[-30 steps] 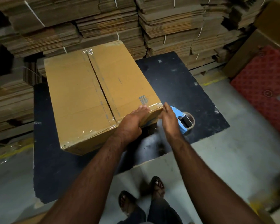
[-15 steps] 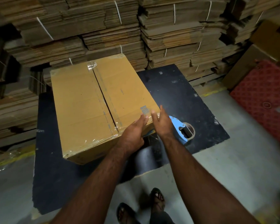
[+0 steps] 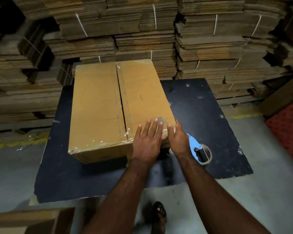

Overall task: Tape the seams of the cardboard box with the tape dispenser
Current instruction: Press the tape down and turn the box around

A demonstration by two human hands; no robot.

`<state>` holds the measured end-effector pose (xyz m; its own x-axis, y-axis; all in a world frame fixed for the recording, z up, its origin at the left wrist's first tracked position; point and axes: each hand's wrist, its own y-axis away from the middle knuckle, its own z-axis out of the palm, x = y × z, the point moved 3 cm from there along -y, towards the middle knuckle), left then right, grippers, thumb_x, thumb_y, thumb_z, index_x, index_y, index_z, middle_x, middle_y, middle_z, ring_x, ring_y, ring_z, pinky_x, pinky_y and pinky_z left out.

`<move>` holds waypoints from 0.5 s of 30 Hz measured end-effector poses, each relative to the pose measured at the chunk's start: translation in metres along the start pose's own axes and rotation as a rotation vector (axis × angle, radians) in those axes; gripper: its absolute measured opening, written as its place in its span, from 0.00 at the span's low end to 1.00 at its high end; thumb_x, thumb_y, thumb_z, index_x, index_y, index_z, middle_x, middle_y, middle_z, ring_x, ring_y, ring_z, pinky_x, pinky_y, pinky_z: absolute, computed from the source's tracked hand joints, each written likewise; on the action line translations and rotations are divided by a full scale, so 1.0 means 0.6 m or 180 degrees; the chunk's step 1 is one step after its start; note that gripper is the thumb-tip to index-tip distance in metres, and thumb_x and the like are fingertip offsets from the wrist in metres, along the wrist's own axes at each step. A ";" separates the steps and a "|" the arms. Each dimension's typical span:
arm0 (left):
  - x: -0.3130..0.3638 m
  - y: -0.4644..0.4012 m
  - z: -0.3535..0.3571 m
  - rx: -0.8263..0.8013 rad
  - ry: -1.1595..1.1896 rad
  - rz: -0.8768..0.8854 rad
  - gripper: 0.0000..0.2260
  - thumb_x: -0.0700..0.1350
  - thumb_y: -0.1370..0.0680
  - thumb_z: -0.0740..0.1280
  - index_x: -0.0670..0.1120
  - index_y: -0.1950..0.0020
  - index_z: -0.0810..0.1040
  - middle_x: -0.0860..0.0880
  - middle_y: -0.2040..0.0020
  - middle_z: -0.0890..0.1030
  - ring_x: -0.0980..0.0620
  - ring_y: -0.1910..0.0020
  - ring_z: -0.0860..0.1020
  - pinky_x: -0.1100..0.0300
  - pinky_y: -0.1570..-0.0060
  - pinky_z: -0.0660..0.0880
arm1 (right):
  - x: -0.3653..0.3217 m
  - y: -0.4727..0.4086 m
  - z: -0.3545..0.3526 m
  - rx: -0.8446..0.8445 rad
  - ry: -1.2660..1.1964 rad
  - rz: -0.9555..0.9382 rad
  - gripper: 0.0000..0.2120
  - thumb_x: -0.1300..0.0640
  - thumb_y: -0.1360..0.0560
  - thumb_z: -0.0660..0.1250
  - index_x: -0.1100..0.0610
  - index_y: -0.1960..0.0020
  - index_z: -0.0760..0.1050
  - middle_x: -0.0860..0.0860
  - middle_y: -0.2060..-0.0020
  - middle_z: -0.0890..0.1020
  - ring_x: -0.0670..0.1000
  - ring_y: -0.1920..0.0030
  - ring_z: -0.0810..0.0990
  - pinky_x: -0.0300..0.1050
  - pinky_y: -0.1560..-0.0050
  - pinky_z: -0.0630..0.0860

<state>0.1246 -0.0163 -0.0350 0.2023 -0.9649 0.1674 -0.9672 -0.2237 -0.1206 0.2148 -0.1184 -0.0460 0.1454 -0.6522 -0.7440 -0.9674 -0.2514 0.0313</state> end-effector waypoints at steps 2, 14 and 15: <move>-0.003 0.000 0.012 0.0033 -0.0190 -0.0011 0.25 0.55 0.18 0.55 0.46 0.23 0.65 0.45 0.23 0.65 0.42 0.24 0.64 0.39 0.29 0.61 | -0.002 -0.002 -0.009 0.0018 0.0090 -0.0020 0.17 0.46 0.17 0.53 0.55 0.35 0.71 0.60 0.50 0.83 0.63 0.50 0.81 0.47 0.56 0.70; 0.009 -0.001 0.008 0.0126 -0.0340 0.0022 0.25 0.53 0.18 0.52 0.42 0.24 0.67 0.44 0.24 0.67 0.43 0.26 0.67 0.44 0.29 0.64 | 0.022 0.011 -0.028 -0.0138 0.0069 -0.0391 0.16 0.45 0.18 0.58 0.55 0.40 0.76 0.57 0.51 0.84 0.61 0.50 0.81 0.44 0.55 0.69; 0.008 0.001 0.011 0.0231 -0.0285 0.0177 0.23 0.49 0.19 0.57 0.42 0.24 0.67 0.44 0.24 0.67 0.43 0.26 0.67 0.45 0.29 0.64 | 0.025 0.010 -0.026 -0.0089 0.0041 -0.0319 0.16 0.47 0.17 0.56 0.55 0.41 0.76 0.58 0.51 0.84 0.62 0.50 0.81 0.45 0.55 0.69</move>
<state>0.1259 -0.0220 -0.0405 0.1646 -0.9838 0.0707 -0.9643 -0.1756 -0.1984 0.2145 -0.1407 -0.0463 0.2439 -0.6318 -0.7358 -0.9417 -0.3356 -0.0241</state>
